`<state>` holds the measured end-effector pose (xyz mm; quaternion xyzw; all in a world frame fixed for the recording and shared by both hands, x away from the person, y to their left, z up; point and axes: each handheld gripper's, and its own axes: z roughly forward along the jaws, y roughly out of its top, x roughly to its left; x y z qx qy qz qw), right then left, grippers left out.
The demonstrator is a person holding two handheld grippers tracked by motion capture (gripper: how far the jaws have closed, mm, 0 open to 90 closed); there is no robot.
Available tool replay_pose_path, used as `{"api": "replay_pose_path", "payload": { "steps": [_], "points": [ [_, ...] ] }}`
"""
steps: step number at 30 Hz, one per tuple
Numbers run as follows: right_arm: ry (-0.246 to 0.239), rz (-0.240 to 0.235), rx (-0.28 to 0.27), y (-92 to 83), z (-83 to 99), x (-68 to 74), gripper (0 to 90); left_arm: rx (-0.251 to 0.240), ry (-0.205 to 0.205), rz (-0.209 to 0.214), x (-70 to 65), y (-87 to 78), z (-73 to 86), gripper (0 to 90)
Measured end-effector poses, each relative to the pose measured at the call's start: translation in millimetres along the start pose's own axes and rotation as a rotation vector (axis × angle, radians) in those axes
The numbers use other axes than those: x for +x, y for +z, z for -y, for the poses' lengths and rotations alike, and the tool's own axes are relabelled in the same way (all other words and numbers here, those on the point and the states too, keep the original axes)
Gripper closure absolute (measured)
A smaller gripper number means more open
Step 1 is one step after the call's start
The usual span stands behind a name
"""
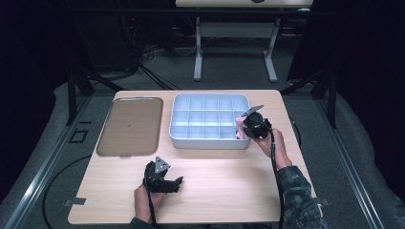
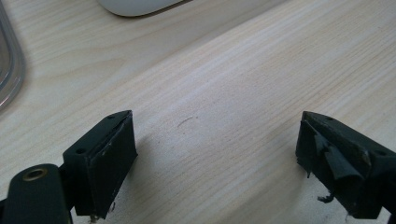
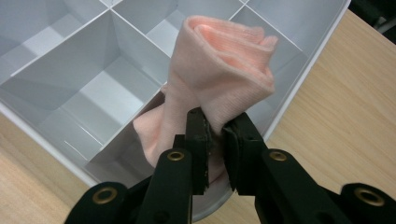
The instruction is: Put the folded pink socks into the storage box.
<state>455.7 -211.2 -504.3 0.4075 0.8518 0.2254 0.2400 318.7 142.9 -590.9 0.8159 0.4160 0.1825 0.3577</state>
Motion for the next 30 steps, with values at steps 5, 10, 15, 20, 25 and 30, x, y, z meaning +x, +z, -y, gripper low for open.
{"api": "replay_pose_path", "payload": {
  "steps": [5, 10, 15, 20, 25, 30],
  "points": [
    [-0.005, -0.002, 0.009, 0.1, 0.2, 0.1, 78.4, 0.0, 0.001, 0.0, 0.0, 0.0, 0.0, 11.9],
    [-0.019, -0.005, 0.026, -1.0, -0.6, 1.0, 76.8, 0.0, 0.0, 0.0, 0.0, 0.0, 0.0, 11.9],
    [-0.015, -0.037, -0.013, -13.7, -0.5, 0.2, 57.2, 0.0, 0.001, 0.0, 0.0, 0.0, 0.0, 11.9],
    [0.035, -0.039, -0.137, -39.5, -2.1, -5.1, 55.6, 0.001, 0.005, 0.0, 0.3, -0.1, -0.1, 11.9],
    [0.023, -0.072, -0.106, -28.0, -6.8, -4.1, 61.7, 0.001, 0.003, 0.001, 0.2, -0.1, -0.1, 11.9],
    [0.067, -0.126, -0.06, -7.9, -6.0, -6.7, 75.5, 0.0, 0.001, 0.0, 0.0, 0.0, 0.0, 11.9]
  ]
}}
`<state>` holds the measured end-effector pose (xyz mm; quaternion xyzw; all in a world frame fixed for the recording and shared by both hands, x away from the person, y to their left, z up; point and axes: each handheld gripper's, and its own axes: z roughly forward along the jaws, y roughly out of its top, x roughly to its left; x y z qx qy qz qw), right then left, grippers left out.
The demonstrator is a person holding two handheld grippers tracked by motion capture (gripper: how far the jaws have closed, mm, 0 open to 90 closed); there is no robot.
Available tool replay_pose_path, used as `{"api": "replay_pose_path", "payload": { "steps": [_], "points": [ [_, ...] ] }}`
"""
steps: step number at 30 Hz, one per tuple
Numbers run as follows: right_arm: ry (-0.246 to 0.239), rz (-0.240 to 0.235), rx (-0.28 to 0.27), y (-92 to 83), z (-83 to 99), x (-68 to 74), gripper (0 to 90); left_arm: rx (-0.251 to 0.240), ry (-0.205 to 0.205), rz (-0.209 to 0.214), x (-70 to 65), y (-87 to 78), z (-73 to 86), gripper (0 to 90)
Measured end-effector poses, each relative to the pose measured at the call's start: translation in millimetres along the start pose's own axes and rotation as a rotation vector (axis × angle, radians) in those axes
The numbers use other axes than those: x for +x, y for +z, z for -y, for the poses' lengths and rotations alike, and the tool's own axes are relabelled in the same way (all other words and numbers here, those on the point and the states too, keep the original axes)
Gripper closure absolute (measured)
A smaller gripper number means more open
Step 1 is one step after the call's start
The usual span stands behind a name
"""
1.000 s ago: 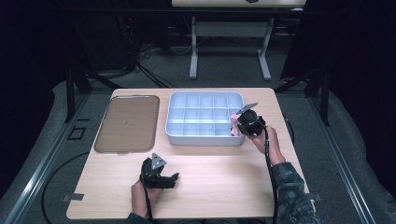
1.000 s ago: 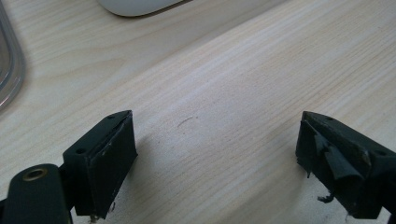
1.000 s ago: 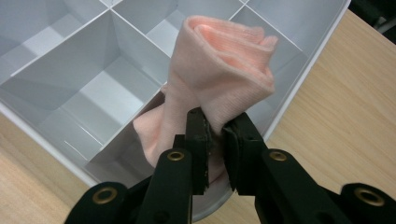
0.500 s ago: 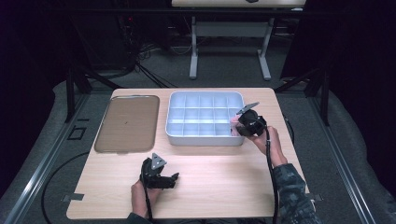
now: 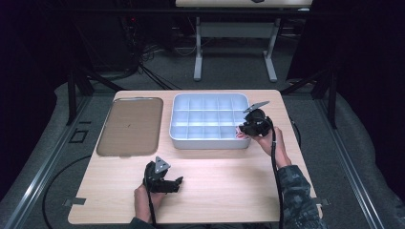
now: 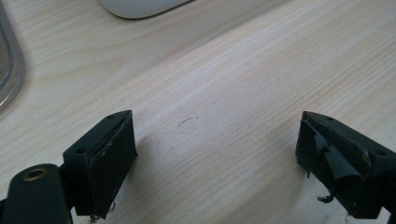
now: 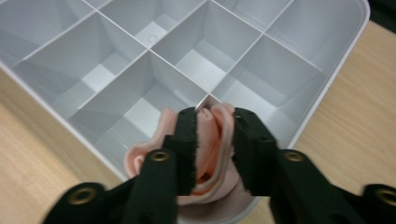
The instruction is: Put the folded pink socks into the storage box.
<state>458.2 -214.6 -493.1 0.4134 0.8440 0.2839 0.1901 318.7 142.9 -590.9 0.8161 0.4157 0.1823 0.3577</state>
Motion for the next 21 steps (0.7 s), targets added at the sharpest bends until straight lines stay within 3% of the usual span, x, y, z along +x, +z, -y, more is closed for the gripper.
{"api": "replay_pose_path", "payload": {
  "steps": [3, 9, 14, 21],
  "points": [
    [0.017, 0.027, 0.023, 9.5, 0.5, 0.0, 79.2, 0.0, 0.0, 0.0, 0.0, 0.0, 0.0, 11.9],
    [0.074, 0.011, 0.005, 11.8, 1.5, -2.4, 74.4, 0.001, 0.002, 0.0, 0.2, -0.1, -0.1, 11.9],
    [0.077, 0.006, -0.035, -7.1, 1.3, -0.5, 56.2, 0.001, -0.001, 0.0, 0.0, 0.0, 0.0, 11.9],
    [0.058, -0.091, -0.068, -44.3, 11.2, 4.0, 26.2, 0.001, 0.002, 0.0, 0.2, 0.0, 0.0, 11.9]
  ]
}}
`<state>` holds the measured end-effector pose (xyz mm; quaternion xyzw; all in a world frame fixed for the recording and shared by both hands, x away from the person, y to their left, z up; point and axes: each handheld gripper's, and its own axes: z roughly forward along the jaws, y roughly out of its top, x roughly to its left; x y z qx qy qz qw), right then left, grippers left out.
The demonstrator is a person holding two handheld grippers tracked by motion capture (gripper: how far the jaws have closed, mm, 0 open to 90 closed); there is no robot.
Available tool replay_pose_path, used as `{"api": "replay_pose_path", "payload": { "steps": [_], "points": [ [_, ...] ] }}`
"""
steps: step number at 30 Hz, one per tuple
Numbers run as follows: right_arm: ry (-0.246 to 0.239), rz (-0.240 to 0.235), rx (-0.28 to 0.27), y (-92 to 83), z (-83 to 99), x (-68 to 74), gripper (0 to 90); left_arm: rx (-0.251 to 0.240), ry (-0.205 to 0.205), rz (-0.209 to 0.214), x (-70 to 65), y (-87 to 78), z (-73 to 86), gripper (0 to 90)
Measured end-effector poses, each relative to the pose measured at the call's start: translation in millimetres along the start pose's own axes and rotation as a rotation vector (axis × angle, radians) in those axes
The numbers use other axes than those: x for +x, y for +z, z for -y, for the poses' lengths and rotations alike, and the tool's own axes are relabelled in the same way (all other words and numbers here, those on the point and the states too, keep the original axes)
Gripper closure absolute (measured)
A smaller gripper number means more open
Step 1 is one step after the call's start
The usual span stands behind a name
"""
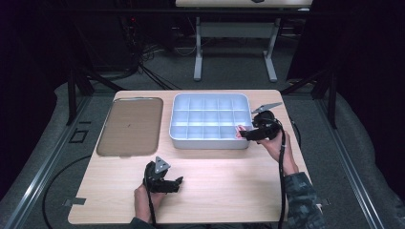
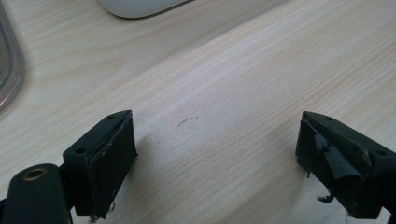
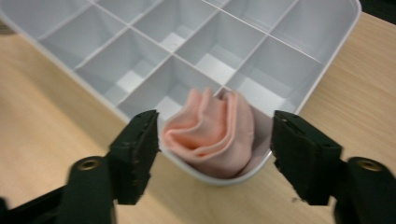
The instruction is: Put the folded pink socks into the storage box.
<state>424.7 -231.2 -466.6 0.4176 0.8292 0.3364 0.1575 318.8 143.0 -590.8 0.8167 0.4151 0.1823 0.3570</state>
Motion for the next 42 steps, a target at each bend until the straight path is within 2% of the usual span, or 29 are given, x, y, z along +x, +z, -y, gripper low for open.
{"api": "replay_pose_path", "payload": {
  "steps": [1, 4, 7, 12, 15, 16, 20, 22, 26, 29, 33, 36, 41, 42],
  "points": [
    [-0.011, -0.015, -0.011, -9.3, 2.5, 2.7, 21.4, -0.001, -0.002, 0.0, -0.1, 0.0, 0.0, 11.9],
    [-0.052, -0.002, -0.044, -30.0, 11.5, 13.0, 14.6, -0.001, -0.001, 0.0, -0.1, 0.0, 0.0, 11.9],
    [-0.09, 0.005, -0.049, -44.7, 23.1, 20.5, 11.8, -0.001, -0.003, 0.0, -0.2, 0.1, 0.0, 11.9],
    [-0.095, 0.023, -0.085, -67.0, 46.7, 28.5, 6.1, -0.001, -0.002, 0.0, -0.1, 0.0, 0.0, 11.9],
    [-0.082, 0.035, -0.105, -76.3, 64.9, 29.3, 4.4, -0.001, -0.003, 0.0, -0.2, 0.1, 0.0, 11.9],
    [-0.066, 0.04, -0.122, -76.4, 71.7, 29.1, 4.0, -0.001, -0.003, 0.0, -0.2, 0.1, 0.0, 11.9],
    [-0.033, 0.056, -0.071, -74.7, 98.7, 23.5, 2.1, 0.0, 0.0, 0.0, 0.0, 0.0, 0.0, 11.9],
    [-0.011, 0.06, -0.067, -71.7, 111.7, 19.5, 2.0, -0.001, -0.001, 0.0, -0.1, 0.1, -0.1, 11.9],
    [0.039, 0.047, -0.032, -61.4, 140.9, 12.6, 1.5, 0.0, -0.002, 0.001, -0.1, 0.0, -0.1, 11.9],
    [0.07, 0.033, -0.031, -52.5, 161.8, 10.6, 1.6, 0.0, 0.0, 0.0, 0.0, 0.1, -0.1, 11.9],
    [0.087, 0.02, 0.026, -36.7, 186.9, 9.1, 0.0, -0.001, -0.001, 0.0, -0.1, 0.2, -0.2, 11.9],
    [0.093, 0.005, 0.031, -32.7, 197.5, 8.3, 0.0, -0.001, -0.001, 0.001, -0.1, 0.2, -0.3, 11.9],
    [0.075, 0.023, -0.029, -30.4, 207.9, 9.4, 0.0, -0.001, -0.001, 0.001, -0.1, 0.3, -0.3, 11.8],
    [0.072, 0.028, -0.027, -30.5, 208.3, 9.8, 0.0, -0.001, -0.001, 0.001, -0.2, 0.3, -0.3, 11.9]
  ]
}}
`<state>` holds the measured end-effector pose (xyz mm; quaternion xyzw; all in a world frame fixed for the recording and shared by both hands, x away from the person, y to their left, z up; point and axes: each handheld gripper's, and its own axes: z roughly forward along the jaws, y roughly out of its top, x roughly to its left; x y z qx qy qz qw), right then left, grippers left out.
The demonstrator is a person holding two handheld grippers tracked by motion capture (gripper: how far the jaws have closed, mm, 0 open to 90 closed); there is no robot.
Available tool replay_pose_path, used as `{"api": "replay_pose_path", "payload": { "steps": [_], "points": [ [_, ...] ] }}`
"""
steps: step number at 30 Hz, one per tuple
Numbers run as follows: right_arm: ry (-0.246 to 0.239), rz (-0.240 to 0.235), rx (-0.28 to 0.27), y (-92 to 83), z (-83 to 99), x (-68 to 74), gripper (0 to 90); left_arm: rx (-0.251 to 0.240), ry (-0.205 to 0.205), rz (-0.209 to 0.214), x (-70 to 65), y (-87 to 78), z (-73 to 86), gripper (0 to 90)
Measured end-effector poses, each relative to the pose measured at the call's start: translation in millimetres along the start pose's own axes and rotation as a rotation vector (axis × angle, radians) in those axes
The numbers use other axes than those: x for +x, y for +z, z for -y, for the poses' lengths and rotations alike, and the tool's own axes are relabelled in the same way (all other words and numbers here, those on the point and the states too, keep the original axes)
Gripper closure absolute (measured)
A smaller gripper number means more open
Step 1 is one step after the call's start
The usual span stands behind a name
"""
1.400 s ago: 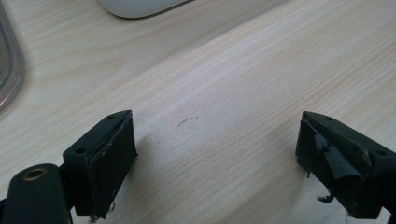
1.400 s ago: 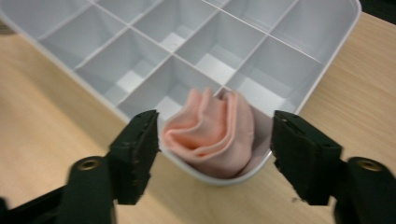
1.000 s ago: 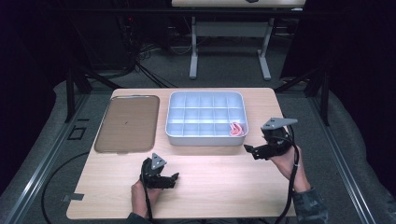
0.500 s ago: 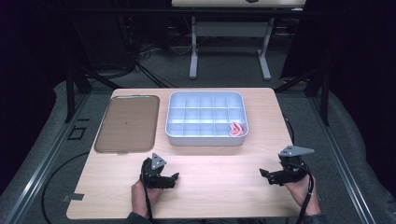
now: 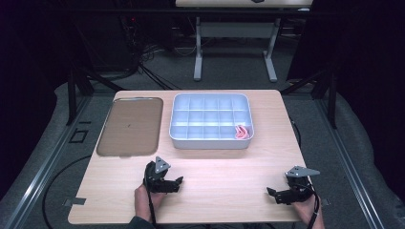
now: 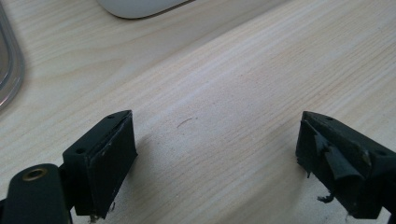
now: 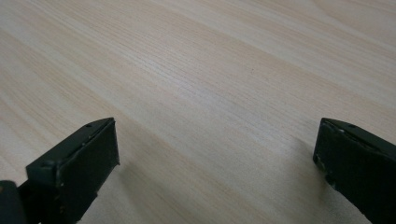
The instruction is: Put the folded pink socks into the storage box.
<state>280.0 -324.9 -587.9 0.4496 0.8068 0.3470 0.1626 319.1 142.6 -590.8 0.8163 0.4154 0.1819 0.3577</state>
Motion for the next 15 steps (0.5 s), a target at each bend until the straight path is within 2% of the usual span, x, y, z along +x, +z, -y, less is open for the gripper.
{"api": "replay_pose_path", "payload": {
  "steps": [3, 15],
  "points": [
    [-0.028, 0.031, 0.004, 1.5, 0.3, 1.7, 0.5, 0.0, 0.0, 0.0, -0.1, 0.0, 0.0, 11.9],
    [-0.034, 0.029, -0.002, 1.7, 0.4, 0.4, 1.4, -0.001, -0.001, -0.001, -0.2, 0.2, -0.1, 11.9]
  ]
}}
